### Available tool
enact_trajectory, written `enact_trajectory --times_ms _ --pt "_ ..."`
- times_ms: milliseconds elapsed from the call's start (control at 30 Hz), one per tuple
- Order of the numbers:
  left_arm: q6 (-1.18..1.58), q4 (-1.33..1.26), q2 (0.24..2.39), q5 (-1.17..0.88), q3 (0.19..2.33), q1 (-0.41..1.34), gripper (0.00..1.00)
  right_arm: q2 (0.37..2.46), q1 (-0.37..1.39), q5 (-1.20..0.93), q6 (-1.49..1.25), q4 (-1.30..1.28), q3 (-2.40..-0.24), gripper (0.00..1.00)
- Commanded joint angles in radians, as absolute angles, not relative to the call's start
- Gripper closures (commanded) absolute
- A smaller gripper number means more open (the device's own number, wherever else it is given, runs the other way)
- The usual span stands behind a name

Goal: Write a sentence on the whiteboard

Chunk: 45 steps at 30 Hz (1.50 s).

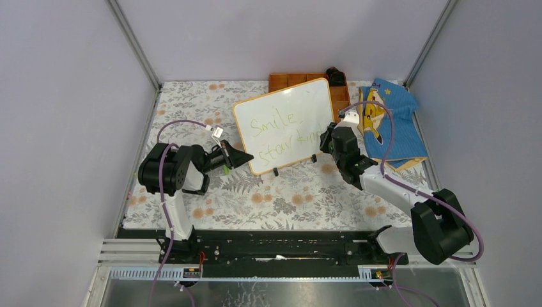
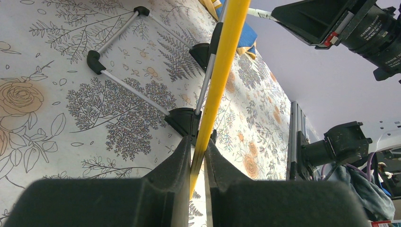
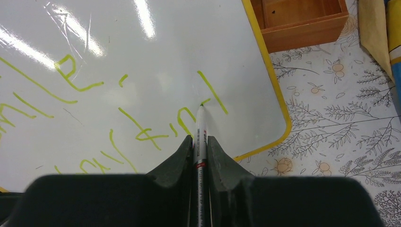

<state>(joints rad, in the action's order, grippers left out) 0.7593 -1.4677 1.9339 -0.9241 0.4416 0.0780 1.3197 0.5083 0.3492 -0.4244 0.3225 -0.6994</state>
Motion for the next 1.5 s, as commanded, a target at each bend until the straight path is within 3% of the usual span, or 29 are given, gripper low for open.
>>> enact_trajectory --times_ms 0,1100,1467 --pt "0.738 -1.345 1.941 -0.885 0.443 0.078 1.00 1.306 0.503 0.336 -0.424 0.336 -0.687 1.00" --pt "0.736 -1.344 1.941 -0.885 0.443 0.078 1.00 1.312 0.501 0.465 -0.428 0.283 -0.703 1.00" --pt "0.736 -1.344 1.940 -0.884 0.443 0.078 1.00 1.230 0.500 0.479 -0.432 0.301 -0.668 1.00"
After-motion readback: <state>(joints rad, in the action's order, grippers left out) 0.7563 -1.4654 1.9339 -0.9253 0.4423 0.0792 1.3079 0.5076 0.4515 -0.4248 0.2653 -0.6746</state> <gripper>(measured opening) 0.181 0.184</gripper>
